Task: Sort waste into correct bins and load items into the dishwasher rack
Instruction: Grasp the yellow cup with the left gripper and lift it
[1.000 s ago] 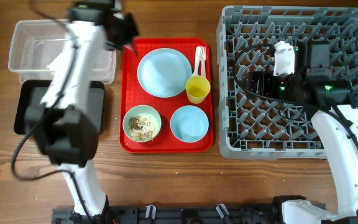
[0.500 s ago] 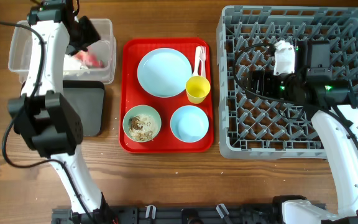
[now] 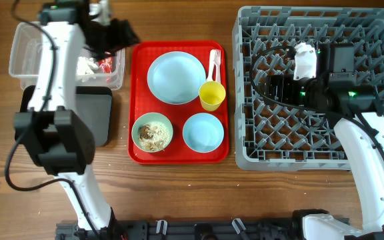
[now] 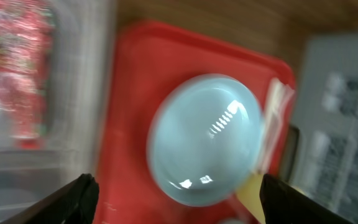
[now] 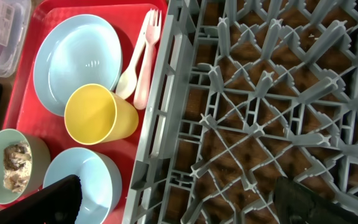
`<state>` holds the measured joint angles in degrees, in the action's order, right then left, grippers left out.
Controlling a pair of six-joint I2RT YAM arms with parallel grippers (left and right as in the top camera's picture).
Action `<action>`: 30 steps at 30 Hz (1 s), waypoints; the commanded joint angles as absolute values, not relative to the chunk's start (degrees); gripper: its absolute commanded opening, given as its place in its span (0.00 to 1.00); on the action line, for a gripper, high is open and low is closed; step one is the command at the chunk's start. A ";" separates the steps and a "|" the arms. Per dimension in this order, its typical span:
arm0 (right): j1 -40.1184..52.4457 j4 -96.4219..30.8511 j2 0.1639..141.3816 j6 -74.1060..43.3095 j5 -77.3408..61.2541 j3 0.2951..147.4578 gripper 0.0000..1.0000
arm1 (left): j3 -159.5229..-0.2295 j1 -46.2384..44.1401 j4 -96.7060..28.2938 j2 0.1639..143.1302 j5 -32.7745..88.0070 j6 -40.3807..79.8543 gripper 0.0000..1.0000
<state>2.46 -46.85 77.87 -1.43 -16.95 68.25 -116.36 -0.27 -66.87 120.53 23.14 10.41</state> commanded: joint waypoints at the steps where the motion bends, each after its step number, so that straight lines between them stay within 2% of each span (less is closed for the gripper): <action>1: 2.28 -46.50 78.46 -1.69 -18.11 68.86 1.00 | -115.77 -9.26 -68.88 120.14 29.50 6.17 0.81; 8: 2.28 -46.57 78.46 -1.69 -18.11 68.86 1.00 | -115.39 -20.36 -68.82 123.42 25.65 6.50 0.75; 11: 2.28 -46.59 78.46 -1.72 -18.11 68.86 1.00 | -115.39 -24.12 -68.62 125.05 20.18 8.47 0.73; 15: 2.28 -46.85 78.46 -1.69 -18.11 68.88 1.00 | -115.33 -26.57 -68.66 126.52 11.35 12.75 0.72; 20: 2.28 -46.83 78.46 -1.67 -18.11 68.88 1.00 | -115.33 -26.92 -67.68 128.35 10.41 12.91 0.67; 28: 2.28 -46.76 78.46 -1.67 -18.09 68.86 1.00 | -115.33 -27.24 -67.53 131.39 13.47 12.86 0.47; 30: 2.28 -46.65 78.46 -1.65 -18.09 68.86 1.00 | -115.33 -27.42 -67.66 131.39 13.47 12.86 0.38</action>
<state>2.46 -46.74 77.87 -1.43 -16.95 68.25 -115.61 -27.11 -67.70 130.63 12.73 12.84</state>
